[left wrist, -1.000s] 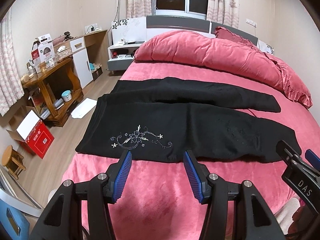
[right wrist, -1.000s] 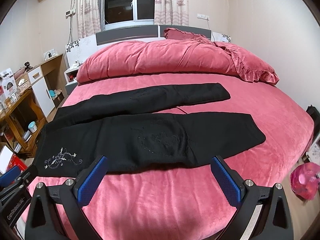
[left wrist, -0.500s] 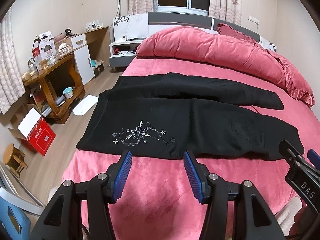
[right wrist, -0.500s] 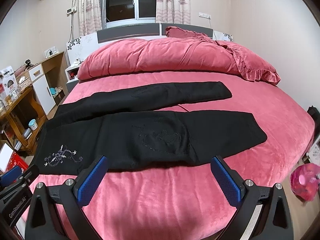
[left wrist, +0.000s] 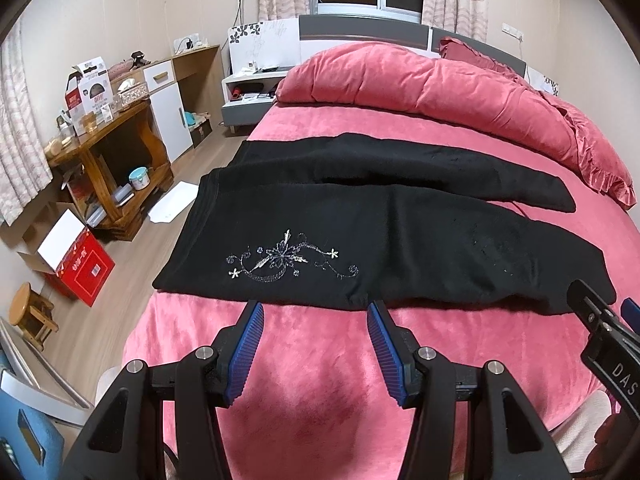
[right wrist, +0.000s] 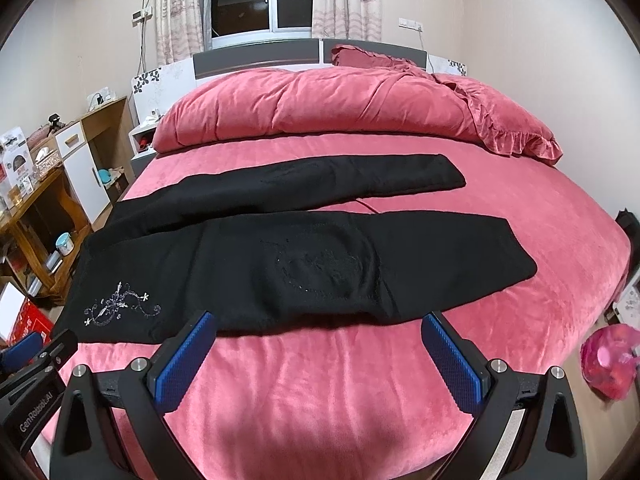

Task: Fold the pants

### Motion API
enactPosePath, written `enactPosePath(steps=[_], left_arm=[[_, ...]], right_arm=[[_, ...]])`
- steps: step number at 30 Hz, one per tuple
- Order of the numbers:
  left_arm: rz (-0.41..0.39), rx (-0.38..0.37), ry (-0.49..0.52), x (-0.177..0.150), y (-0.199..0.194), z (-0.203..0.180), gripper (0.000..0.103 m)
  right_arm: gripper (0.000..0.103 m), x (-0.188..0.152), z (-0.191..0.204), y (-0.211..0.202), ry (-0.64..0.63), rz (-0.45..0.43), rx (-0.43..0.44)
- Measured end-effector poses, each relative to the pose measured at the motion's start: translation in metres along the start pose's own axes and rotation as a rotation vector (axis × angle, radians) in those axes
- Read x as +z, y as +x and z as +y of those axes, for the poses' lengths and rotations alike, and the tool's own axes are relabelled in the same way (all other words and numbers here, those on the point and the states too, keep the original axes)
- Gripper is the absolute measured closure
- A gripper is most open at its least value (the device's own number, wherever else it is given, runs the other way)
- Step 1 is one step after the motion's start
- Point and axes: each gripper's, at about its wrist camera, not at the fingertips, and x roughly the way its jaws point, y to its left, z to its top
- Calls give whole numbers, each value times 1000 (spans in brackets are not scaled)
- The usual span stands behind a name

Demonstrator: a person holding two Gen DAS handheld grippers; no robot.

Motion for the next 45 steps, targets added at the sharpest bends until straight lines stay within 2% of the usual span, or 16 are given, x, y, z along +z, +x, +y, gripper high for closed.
enactPosePath(steps=[8, 13, 15, 19, 22, 27, 29, 35, 39, 41, 43, 45], left_arm=[[21, 11, -3, -3, 12, 6, 48], [86, -110, -41, -5, 32, 22, 48], [130, -172, -91, -7, 44, 34, 48], [180, -239, -192, -12, 63, 52, 48], [203, -239, -259, -14, 76, 71, 48], [226, -235, -388, -12, 95, 107, 48], [239, -240, -448, -13, 105, 123, 50], [155, -204, -596, -17, 118, 171, 50], [147, -258, -716, -24, 138, 195, 50], [154, -286, -739, -27, 146, 199, 50], [135, -307, -741, -27, 151, 200, 50], [120, -311, -736, -26, 155, 199, 50]], right_arm=[[0, -4, -4, 11, 3, 25, 2], [0, -8, -12, 24, 33, 62, 35], [0, -10, -17, 29, 41, 69, 36], [0, -13, -29, 45, 41, 108, 31], [0, -16, -44, 60, 79, 156, 64], [0, -19, -77, 80, 149, 192, 61], [0, -20, -93, 87, 187, 200, 59], [3, -25, -147, 108, 356, 218, 115], [4, -31, -181, 124, 520, 233, 194], [5, -37, -197, 133, 603, 238, 238], [12, -43, -210, 142, 672, 237, 271], [14, -47, -224, 148, 744, 214, 320]])
